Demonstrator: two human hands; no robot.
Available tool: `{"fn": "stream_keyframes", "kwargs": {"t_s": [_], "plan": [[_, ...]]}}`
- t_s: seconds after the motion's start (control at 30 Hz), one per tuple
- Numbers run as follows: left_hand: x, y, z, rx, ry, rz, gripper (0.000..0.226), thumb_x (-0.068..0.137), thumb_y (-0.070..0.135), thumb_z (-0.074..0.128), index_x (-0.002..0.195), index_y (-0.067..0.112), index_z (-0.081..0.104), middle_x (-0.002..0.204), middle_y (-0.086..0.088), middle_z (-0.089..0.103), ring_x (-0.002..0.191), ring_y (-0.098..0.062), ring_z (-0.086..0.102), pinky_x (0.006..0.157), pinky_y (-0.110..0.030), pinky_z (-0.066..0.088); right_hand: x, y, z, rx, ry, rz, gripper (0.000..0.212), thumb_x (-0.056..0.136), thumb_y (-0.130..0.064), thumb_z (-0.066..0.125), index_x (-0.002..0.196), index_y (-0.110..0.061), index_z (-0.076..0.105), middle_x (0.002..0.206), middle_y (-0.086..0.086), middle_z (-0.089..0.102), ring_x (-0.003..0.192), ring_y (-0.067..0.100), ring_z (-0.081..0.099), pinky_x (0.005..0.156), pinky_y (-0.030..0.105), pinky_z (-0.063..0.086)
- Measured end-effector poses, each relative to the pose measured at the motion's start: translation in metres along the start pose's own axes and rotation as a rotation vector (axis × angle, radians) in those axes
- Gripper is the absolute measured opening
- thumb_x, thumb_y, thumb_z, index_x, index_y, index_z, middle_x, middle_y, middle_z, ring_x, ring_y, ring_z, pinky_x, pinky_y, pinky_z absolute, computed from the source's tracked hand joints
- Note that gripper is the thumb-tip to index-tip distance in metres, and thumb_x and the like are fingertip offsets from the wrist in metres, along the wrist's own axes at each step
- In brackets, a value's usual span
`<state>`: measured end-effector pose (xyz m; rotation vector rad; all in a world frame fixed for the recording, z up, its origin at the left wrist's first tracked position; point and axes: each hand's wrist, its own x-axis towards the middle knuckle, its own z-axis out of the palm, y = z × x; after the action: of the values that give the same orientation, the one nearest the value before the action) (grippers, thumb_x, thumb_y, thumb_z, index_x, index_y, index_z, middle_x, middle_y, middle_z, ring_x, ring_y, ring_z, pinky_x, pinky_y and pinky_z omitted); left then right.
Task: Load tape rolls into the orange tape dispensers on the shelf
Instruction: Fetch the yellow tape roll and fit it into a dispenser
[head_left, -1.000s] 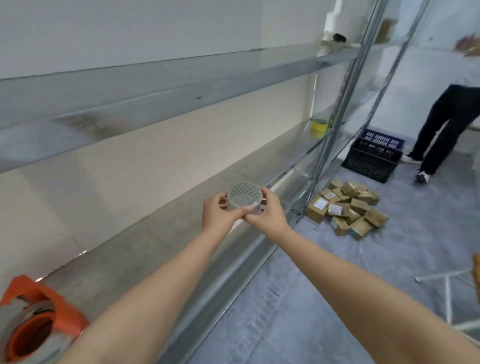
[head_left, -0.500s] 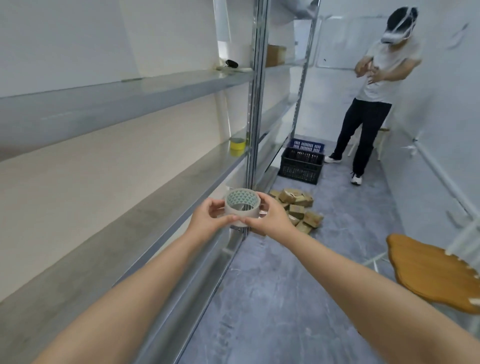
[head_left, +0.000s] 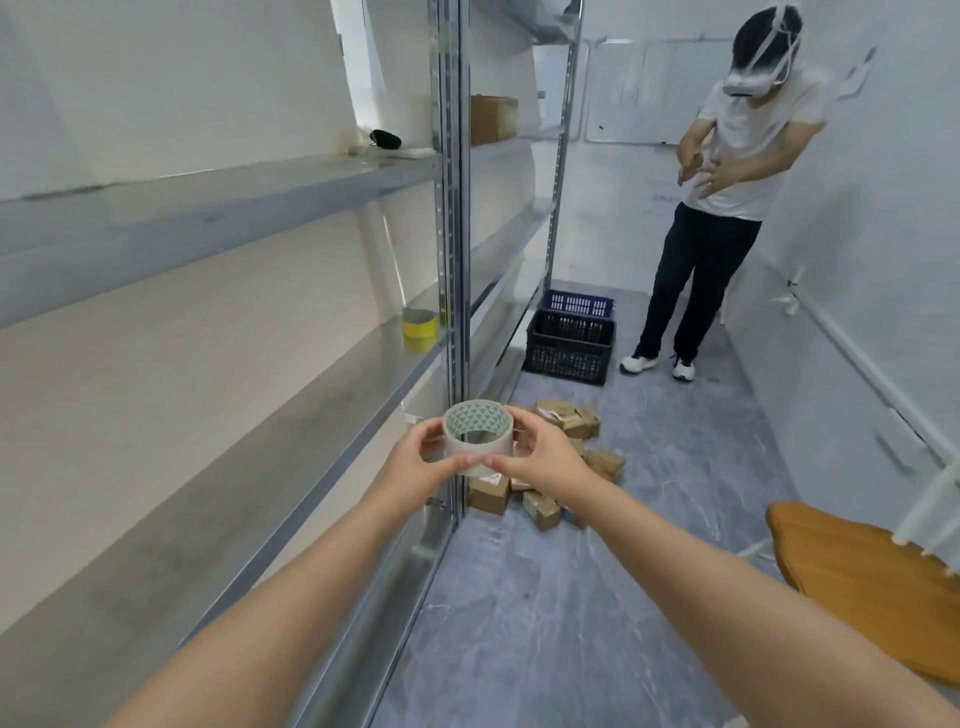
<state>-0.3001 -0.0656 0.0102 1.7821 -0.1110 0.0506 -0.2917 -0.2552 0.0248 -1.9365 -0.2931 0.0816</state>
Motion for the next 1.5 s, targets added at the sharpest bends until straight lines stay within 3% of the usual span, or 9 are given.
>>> {"fn": "stream_keyframes", "kwargs": {"t_s": [0.1, 0.2, 0.33, 0.67, 0.93, 1.1, 1.2, 1.43, 1.5], "plan": [[0.052, -0.006, 0.000, -0.034, 0.038, -0.010, 0.049, 0.064, 0.022, 0.084, 0.105, 0.028, 0.059, 0.111, 0.005, 0.067, 0.109, -0.014, 0.061, 0.098, -0.038, 0.048, 0.052, 0.003, -0.010, -0.078, 0.000, -0.006, 0.056, 0.067, -0.025, 0.080, 0.110, -0.048, 0.053, 0.111, -0.019, 0.062, 0.104, -0.007, 0.058, 0.089, 0.014, 0.048], [0.108, -0.008, -0.002, -0.026, 0.061, -0.010, 0.053, 0.063, 0.019, 0.085, 0.107, 0.023, 0.056, 0.110, 0.002, 0.065, 0.108, -0.017, 0.060, 0.095, -0.035, 0.049, 0.105, 0.006, -0.018, -0.118, 0.012, 0.026, 0.075, 0.065, -0.034, 0.080, 0.131, -0.027, 0.046, 0.129, 0.000, 0.055, 0.117, 0.013, 0.054, 0.103, 0.037, 0.046], [0.173, -0.013, -0.002, 0.015, 0.069, 0.007, 0.057, 0.062, 0.022, 0.086, 0.110, 0.021, 0.055, 0.108, 0.004, 0.064, 0.105, -0.016, 0.060, 0.091, -0.030, 0.048, 0.163, 0.012, -0.028, -0.080, 0.021, 0.047, 0.077, 0.065, -0.032, 0.081, 0.132, -0.021, 0.045, 0.130, 0.001, 0.058, 0.119, 0.018, 0.055, 0.102, 0.044, 0.047], [0.287, -0.043, 0.006, -0.004, 0.193, -0.072, 0.063, 0.063, 0.019, 0.085, 0.117, 0.011, 0.054, 0.114, -0.003, 0.061, 0.105, -0.016, 0.057, 0.086, -0.025, 0.045, 0.289, 0.047, -0.048, -0.040, -0.097, -0.010, 0.060, 0.055, -0.046, 0.079, 0.109, -0.047, 0.053, 0.115, -0.012, 0.065, 0.111, 0.005, 0.059, 0.099, 0.037, 0.050], [0.360, -0.074, 0.004, -0.046, 0.424, -0.164, 0.058, 0.066, 0.012, 0.083, 0.115, 0.013, 0.052, 0.110, -0.001, 0.062, 0.106, -0.019, 0.059, 0.086, -0.022, 0.047, 0.407, 0.071, -0.054, -0.112, -0.325, -0.128, 0.068, 0.062, -0.034, 0.082, 0.123, -0.025, 0.052, 0.122, 0.000, 0.063, 0.114, 0.013, 0.058, 0.102, 0.042, 0.048], [0.370, -0.095, -0.001, -0.067, 0.577, -0.254, 0.082, 0.067, 0.005, 0.081, 0.135, 0.012, 0.036, 0.115, 0.004, 0.053, 0.102, -0.012, 0.054, 0.082, -0.015, 0.046, 0.451, 0.083, -0.032, -0.178, -0.504, -0.230, 0.072, 0.068, -0.029, 0.080, 0.131, -0.015, 0.047, 0.128, 0.005, 0.059, 0.120, 0.019, 0.053, 0.104, 0.039, 0.043], [0.367, -0.106, -0.014, -0.009, 0.620, -0.266, 0.067, 0.066, -0.001, 0.080, 0.119, 0.021, 0.046, 0.107, 0.007, 0.058, 0.098, -0.012, 0.056, 0.077, -0.007, 0.046, 0.463, 0.089, -0.007, -0.162, -0.585, -0.237, 0.071, 0.071, -0.027, 0.079, 0.131, -0.012, 0.045, 0.129, 0.007, 0.056, 0.119, 0.016, 0.050, 0.101, 0.029, 0.042], [0.365, -0.128, -0.056, 0.003, 0.710, -0.370, 0.071, 0.064, 0.006, 0.083, 0.125, 0.017, 0.051, 0.117, 0.000, 0.061, 0.105, -0.017, 0.060, 0.080, -0.015, 0.051, 0.497, 0.092, 0.054, -0.132, -0.680, -0.162, 0.070, 0.071, -0.007, 0.078, 0.130, -0.001, 0.043, 0.128, 0.013, 0.055, 0.116, 0.020, 0.053, 0.091, 0.015, 0.042], [0.361, -0.131, -0.063, -0.057, 0.730, -0.397, 0.071, 0.055, 0.014, 0.085, 0.118, 0.027, 0.056, 0.119, -0.003, 0.065, 0.106, -0.019, 0.063, 0.084, -0.030, 0.056, 0.502, 0.096, 0.069, -0.117, -0.697, -0.130, 0.070, 0.072, -0.006, 0.076, 0.132, -0.001, 0.040, 0.126, 0.011, 0.053, 0.117, 0.023, 0.053, 0.091, 0.015, 0.045]]}}
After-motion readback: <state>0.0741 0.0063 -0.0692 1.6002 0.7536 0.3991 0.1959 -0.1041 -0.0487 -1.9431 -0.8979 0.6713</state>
